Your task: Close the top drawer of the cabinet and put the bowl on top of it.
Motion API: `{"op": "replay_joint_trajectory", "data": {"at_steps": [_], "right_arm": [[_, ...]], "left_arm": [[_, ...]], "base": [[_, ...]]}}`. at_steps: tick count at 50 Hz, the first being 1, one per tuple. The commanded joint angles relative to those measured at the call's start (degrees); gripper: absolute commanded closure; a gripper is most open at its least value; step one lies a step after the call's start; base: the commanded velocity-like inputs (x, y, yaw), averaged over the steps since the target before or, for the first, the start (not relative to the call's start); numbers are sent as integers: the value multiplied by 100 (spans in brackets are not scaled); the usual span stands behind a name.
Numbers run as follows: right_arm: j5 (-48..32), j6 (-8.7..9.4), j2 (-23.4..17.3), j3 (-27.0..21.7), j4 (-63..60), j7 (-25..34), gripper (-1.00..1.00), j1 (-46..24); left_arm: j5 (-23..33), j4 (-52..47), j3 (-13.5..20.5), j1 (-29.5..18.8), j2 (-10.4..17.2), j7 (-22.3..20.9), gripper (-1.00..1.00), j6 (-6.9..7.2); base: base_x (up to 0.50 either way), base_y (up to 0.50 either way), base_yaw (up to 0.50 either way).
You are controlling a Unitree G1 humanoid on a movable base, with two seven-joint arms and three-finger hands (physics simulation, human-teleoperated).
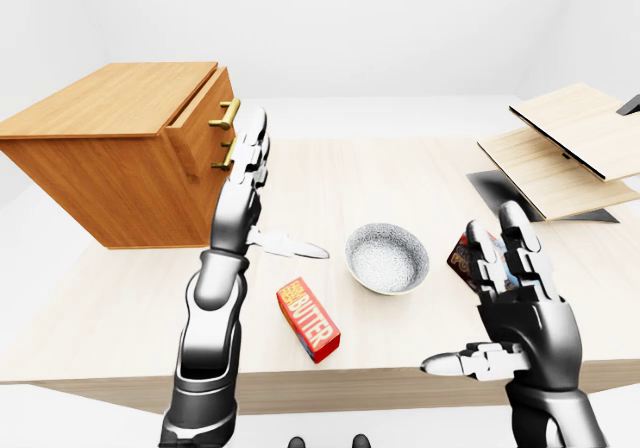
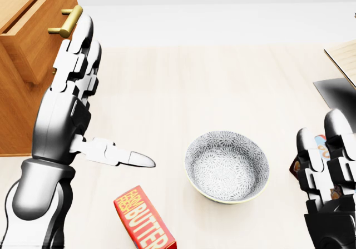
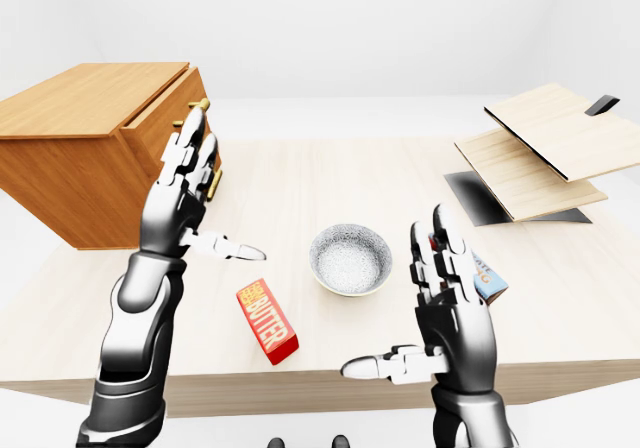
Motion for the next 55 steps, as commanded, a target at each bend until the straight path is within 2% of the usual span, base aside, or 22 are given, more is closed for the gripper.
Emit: {"op": "replay_joint_trajectory", "data": {"at_steps": [1, 14, 20, 21, 28, 39, 43, 55], "right_arm": [[165, 194, 215, -316, -253, 233, -100, 18], [162, 207, 284, -354, -253, 313, -100, -9], [188, 196, 296, -366, -288, 343, -100, 31], [207, 218, 288, -355, -294, 373, -100, 39], [219, 236, 295, -354, -333, 423, -100, 68], [228, 258, 320, -360, -381, 467, -100, 100], [238, 290, 317, -374, -374, 465, -100, 69], [175, 237, 280, -275, -291, 456, -100, 64]], "left_arm": [[4, 807, 201, -1072, 120, 43, -100, 0], [-401, 1362, 426, -1708, 401, 40, -100, 0], [-636, 1905, 558, -2017, 556, 38, -100, 0], [-738, 2251, 641, -2162, 615, 15, -100, 0], [-1025, 3108, 709, -2456, 838, 73, -100, 0], [-1096, 3393, 757, -2495, 989, 107, -100, 0], [-1127, 3639, 791, -2456, 1029, 99, -100, 0], [-1286, 4621, 917, -2640, 1249, 106, -100, 0]], "base": [[0, 0, 0], [0, 0, 0], [0, 0, 0], [0, 0, 0], [0, 0, 0], [0, 0, 0], [0, 0, 0], [0, 0, 0]]}}
